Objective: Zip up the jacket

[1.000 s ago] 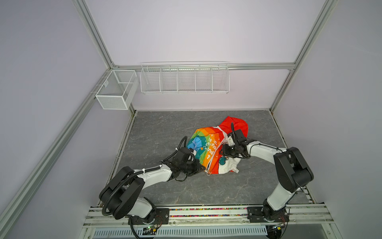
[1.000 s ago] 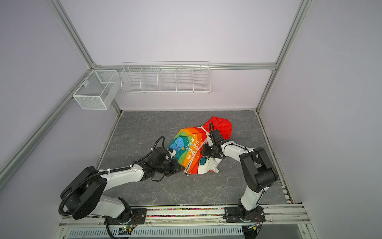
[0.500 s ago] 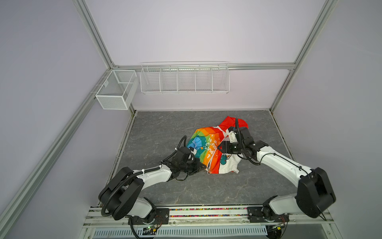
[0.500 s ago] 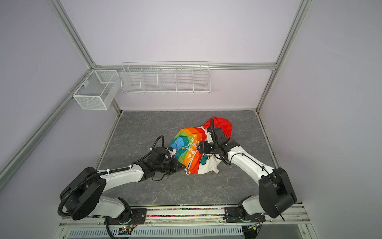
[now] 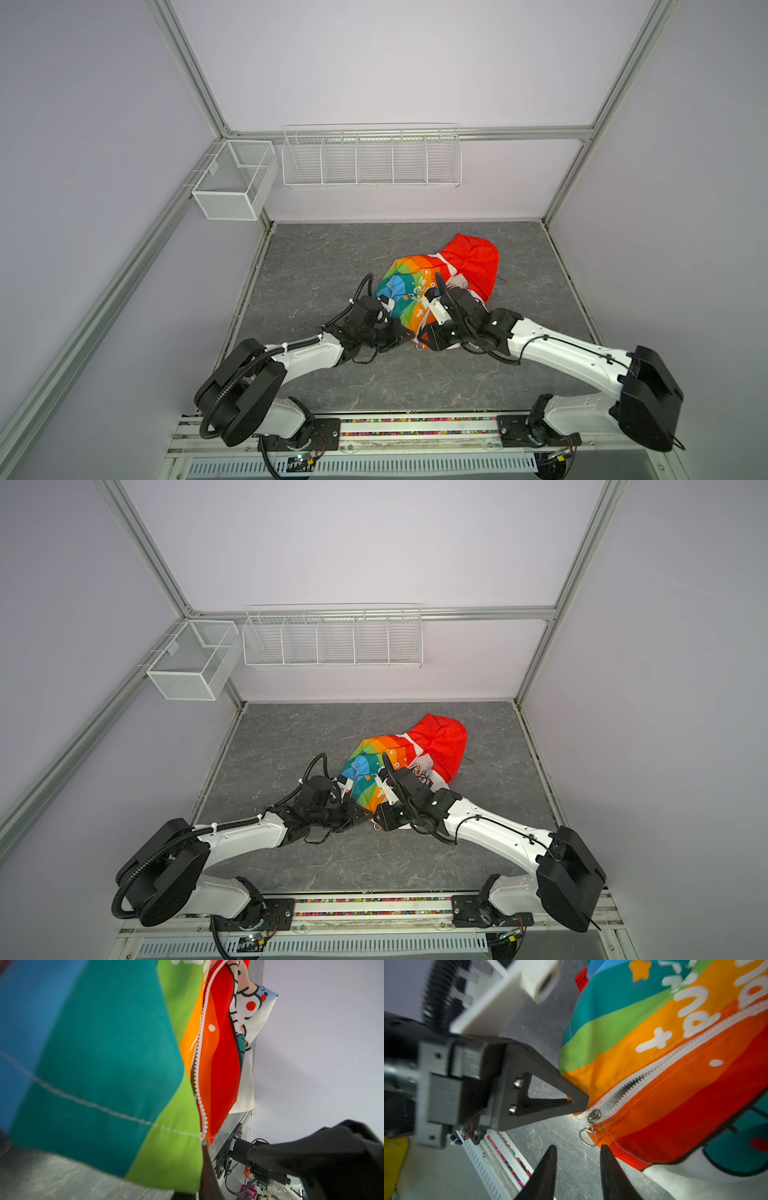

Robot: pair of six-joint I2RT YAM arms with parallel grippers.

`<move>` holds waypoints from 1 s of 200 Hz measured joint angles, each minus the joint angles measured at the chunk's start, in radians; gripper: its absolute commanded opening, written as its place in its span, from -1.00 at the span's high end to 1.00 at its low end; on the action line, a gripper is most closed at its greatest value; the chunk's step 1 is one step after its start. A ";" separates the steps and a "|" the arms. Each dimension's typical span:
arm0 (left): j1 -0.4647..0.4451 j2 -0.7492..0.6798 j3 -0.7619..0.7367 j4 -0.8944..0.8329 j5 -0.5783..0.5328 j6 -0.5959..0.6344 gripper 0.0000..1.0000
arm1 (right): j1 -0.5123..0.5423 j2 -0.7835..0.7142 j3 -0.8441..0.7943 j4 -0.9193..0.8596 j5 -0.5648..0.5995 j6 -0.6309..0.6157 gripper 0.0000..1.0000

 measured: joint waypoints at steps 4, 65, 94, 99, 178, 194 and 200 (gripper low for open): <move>0.000 0.000 0.000 0.000 0.001 0.000 1.00 | 0.006 0.011 -0.002 0.003 0.002 0.000 0.27; 0.002 0.000 0.000 0.005 0.012 -0.001 1.00 | 0.017 0.105 -0.007 0.040 0.018 0.003 0.16; 0.005 0.000 0.000 0.005 0.015 -0.004 1.00 | 0.017 0.117 -0.007 0.053 0.022 0.003 0.19; 0.005 0.000 0.000 0.005 0.016 -0.004 1.00 | 0.017 0.120 -0.007 0.054 0.022 0.003 0.20; 0.006 -0.003 0.000 0.005 0.018 -0.005 1.00 | 0.017 0.127 -0.008 0.064 0.032 0.011 0.43; 0.006 -0.003 0.000 0.005 0.018 -0.005 1.00 | 0.017 0.127 -0.008 0.064 0.033 0.011 0.47; 0.006 -0.003 0.000 0.005 0.018 -0.005 1.00 | 0.017 0.127 -0.008 0.064 0.033 0.011 0.49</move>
